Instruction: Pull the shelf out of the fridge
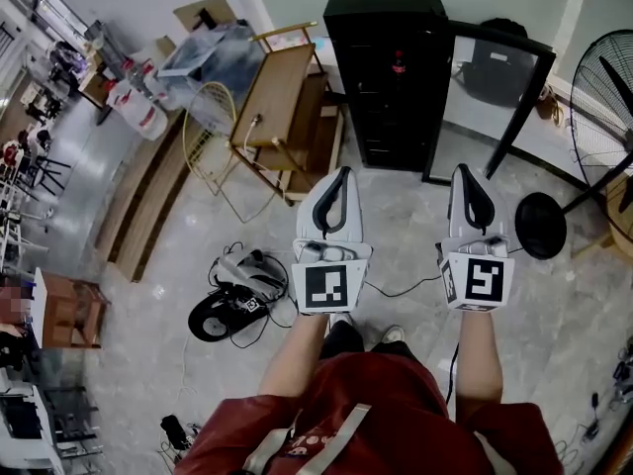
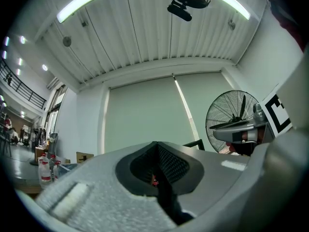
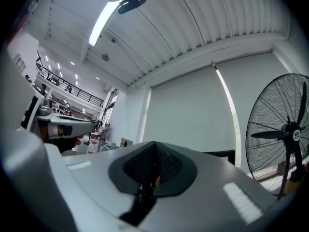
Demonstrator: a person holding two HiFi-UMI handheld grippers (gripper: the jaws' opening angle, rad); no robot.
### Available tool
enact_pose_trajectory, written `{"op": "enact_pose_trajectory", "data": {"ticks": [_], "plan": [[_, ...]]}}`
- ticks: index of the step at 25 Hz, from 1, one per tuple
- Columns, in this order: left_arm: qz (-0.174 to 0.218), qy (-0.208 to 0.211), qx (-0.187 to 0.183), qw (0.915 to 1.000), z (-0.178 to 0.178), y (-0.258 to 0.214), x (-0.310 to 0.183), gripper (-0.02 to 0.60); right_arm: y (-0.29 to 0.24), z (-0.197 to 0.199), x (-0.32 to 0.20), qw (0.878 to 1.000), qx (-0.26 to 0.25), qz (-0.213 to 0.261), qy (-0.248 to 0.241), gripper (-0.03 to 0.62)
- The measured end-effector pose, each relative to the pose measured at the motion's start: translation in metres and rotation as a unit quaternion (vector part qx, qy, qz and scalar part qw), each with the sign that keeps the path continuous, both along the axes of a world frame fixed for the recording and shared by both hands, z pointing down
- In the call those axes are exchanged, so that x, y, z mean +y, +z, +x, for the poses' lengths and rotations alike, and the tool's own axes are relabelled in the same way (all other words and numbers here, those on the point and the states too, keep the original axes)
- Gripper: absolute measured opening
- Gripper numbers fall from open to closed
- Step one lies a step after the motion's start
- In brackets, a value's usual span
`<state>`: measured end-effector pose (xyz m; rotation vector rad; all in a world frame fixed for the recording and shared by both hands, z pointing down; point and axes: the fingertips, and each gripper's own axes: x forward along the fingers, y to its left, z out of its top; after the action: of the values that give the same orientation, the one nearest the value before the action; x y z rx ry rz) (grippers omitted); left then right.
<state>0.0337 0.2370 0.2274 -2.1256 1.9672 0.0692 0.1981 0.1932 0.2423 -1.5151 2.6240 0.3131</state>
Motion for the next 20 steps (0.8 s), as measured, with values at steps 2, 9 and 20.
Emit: {"op": "enact_pose_trajectory", "data": {"ticks": [2,9,20], "plan": [[0.001,-0.001,-0.004,1.0000,0.002,-0.001,-0.006,0.000,0.001,0.000,-0.005,1.000,0.000,-0.001,-0.004,0.000],[0.002,-0.003,0.000,1.0000,-0.009,0.009,-0.036,0.000,0.010,-0.015,-0.039,1.000,-0.001,-0.002,-0.010,0.000],[0.013,0.012,0.013,0.9998,-0.087,0.012,-0.142,0.000,0.010,-0.100,-0.144,0.999,0.034,0.001,-0.006,0.000]]}}
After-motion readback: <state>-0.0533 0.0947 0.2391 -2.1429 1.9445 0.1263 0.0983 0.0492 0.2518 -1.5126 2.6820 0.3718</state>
